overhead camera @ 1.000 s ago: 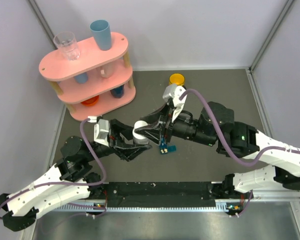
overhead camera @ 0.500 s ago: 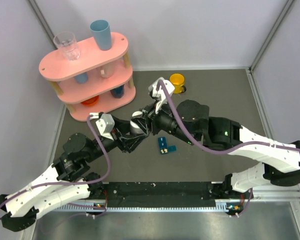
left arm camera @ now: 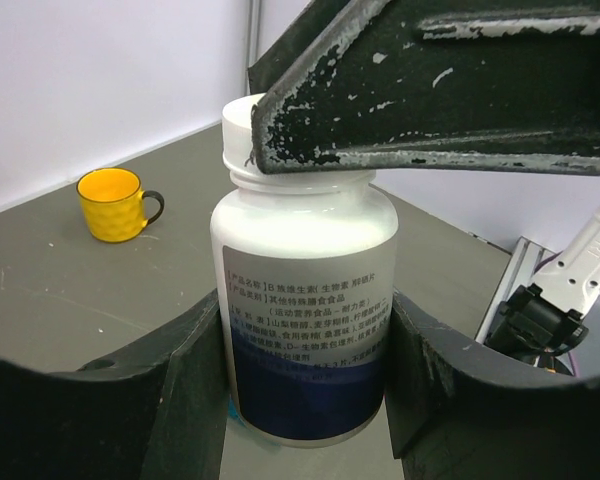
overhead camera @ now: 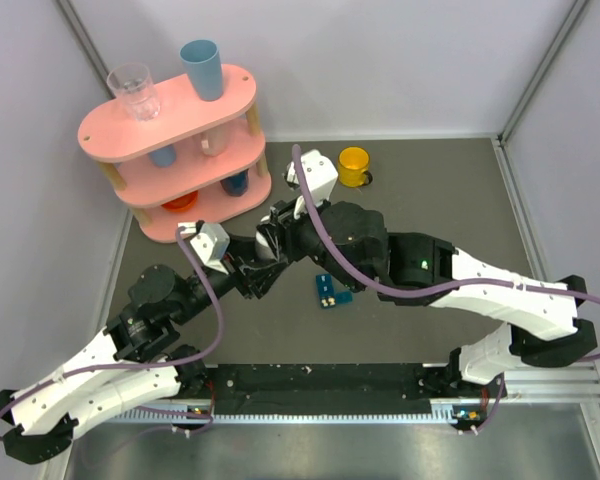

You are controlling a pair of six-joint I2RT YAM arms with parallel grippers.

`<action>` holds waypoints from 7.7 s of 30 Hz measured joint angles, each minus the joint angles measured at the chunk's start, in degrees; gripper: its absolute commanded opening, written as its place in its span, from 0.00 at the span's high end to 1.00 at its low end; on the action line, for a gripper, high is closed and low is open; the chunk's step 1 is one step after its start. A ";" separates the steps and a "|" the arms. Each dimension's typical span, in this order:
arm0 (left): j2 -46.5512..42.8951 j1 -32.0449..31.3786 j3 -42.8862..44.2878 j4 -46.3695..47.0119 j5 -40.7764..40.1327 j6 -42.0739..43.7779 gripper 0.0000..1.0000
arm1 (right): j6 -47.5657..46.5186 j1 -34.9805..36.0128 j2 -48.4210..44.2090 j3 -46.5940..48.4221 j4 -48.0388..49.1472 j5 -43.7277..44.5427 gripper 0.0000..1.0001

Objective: Sort the pills into containers
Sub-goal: Screw the lid of the pill bottle onto the pill bottle.

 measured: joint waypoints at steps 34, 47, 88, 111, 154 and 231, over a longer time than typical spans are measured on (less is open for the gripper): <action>-1.75 -0.48 -2.01 7.98 3.98 -0.68 1.00 | -3.28 0.17 -4.98 -6.36 7.19 -4.44 0.25; -2.84 -0.44 -2.21 12.09 4.00 -0.87 1.00 | -7.98 0.17 -12.76 -10.47 11.37 -14.34 0.22; 4.63 -0.37 0.98 19.50 52.30 -10.95 1.00 | -21.42 0.17 -19.91 -11.08 4.35 -58.84 0.39; 4.61 -0.37 0.96 22.40 52.74 -11.91 1.00 | -20.70 0.17 -15.63 -11.08 9.60 -60.70 0.46; 5.92 -0.37 -0.98 32.81 57.27 -20.46 1.00 | -20.22 0.11 -14.73 -11.19 11.65 -66.45 1.00; -0.48 0.37 7.39 -7.76 1.09 5.33 1.00 | -1.27 1.51 2.67 6.49 -0.24 -5.62 0.46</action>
